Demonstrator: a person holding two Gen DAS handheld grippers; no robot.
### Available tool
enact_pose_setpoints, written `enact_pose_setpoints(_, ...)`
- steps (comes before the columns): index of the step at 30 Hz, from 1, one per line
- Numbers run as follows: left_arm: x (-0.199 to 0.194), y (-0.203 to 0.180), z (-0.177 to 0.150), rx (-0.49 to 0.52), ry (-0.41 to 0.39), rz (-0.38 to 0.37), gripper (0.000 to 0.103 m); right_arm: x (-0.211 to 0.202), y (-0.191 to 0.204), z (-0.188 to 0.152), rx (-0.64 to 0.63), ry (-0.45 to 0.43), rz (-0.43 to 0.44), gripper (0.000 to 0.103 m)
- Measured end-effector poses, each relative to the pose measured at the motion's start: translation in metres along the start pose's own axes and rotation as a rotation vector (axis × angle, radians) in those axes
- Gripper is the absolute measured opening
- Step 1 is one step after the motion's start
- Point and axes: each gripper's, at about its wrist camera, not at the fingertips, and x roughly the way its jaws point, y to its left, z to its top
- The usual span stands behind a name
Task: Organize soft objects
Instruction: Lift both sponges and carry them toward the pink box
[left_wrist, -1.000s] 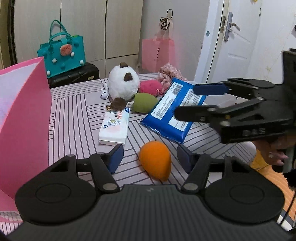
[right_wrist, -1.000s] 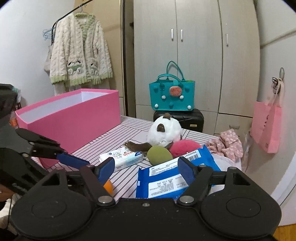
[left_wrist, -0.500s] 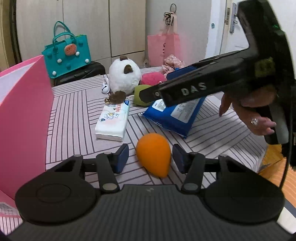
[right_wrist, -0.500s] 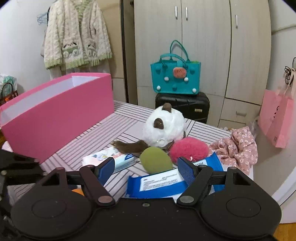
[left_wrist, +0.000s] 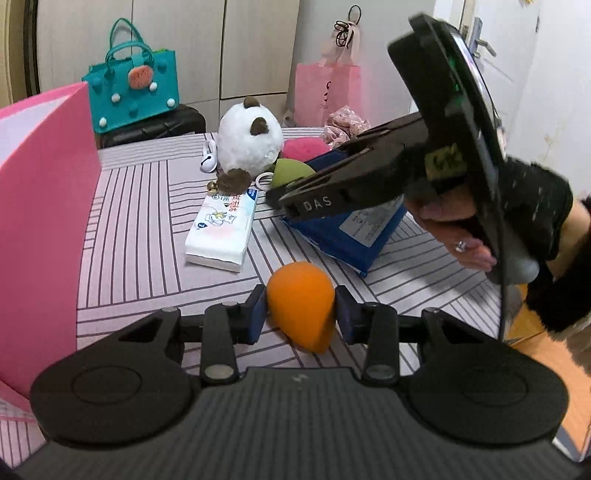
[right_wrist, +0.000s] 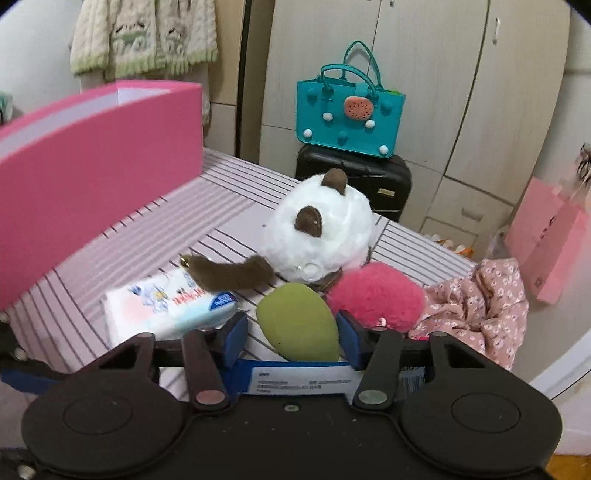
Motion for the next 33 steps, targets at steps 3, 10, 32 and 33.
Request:
enact_pose_setpoints(3, 0.002, 0.008, 0.004, -0.042, 0.015, -0.034, 0.038, 0.000, 0.001, -0.001, -0.017, -0.013, -0.039, 0.047)
enact_pose_setpoints(10, 0.005, 0.011, 0.009, -0.059, 0.043, -0.051, 0.037, -0.019, -0.004, 0.004, 0.035, -0.074, 0.001, 0.047)
enact_pose_setpoints(32, -0.018, 0.020, 0.011, -0.120, 0.104, -0.083, 0.037, -0.063, 0.009, -0.030, 0.302, 0.002, 0.254, 0.048)
enact_pose_setpoints(33, -0.020, 0.020, 0.012, -0.116, 0.112, -0.087, 0.037, -0.065, 0.009, -0.032, 0.310, 0.011, 0.262, 0.048)
